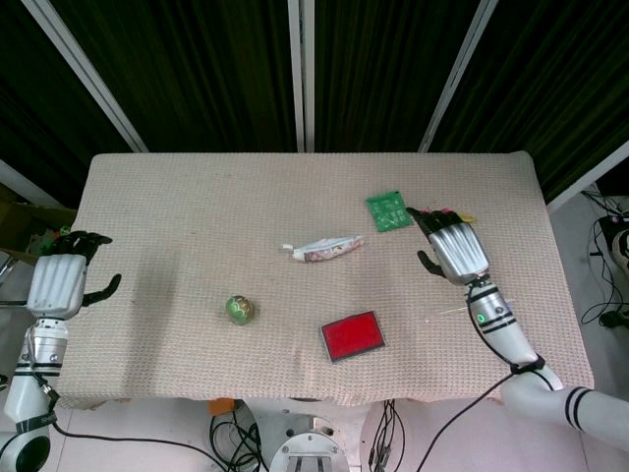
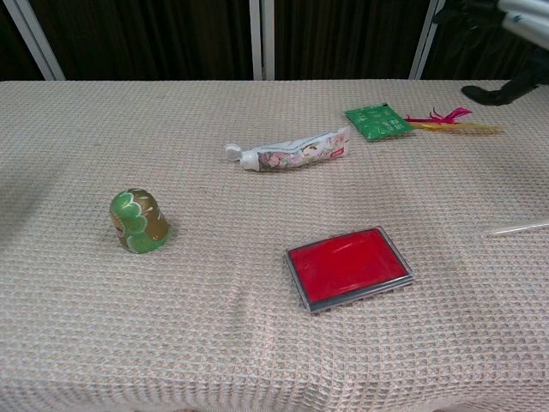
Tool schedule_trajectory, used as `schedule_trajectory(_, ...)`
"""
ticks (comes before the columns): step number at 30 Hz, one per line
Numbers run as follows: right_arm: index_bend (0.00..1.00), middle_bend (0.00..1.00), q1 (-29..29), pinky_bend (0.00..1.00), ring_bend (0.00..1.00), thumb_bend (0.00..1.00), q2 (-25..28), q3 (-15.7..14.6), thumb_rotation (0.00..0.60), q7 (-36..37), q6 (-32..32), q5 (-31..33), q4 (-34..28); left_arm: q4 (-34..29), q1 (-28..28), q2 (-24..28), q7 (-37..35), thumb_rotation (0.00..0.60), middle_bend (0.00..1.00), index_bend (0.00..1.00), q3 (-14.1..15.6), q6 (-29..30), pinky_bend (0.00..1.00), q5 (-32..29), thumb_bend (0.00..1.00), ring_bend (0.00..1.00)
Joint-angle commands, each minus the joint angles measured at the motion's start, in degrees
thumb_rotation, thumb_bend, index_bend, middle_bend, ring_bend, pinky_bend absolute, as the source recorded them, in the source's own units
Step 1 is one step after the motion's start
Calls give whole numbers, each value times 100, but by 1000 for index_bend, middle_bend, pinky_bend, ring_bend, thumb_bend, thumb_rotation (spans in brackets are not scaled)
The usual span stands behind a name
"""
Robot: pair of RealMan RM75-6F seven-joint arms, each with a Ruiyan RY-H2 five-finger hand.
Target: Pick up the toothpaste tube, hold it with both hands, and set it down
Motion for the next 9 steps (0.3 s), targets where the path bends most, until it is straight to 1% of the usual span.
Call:
schedule_trajectory(1, 150, 323, -825, 355, 243, 305, 791, -415, 600, 668, 812, -377, -684, -114, 252, 59, 48, 532, 251, 287, 161, 322, 201, 216, 283, 162)
schedule_trajectory(4, 151, 323, -1199, 354, 243, 311, 964, -636, 600, 908, 1180, -611, -758, -266, 466, 17, 226, 535, 251, 287, 297, 634, 200, 455, 283, 162)
schedule_trajectory(9, 150, 326, -1646, 354, 243, 326, 1012, -807, 600, 1023, 1563, -742, -830, -552, 798, -85, 588, 535, 251, 287, 520, 1030, 199, 776, 283, 162)
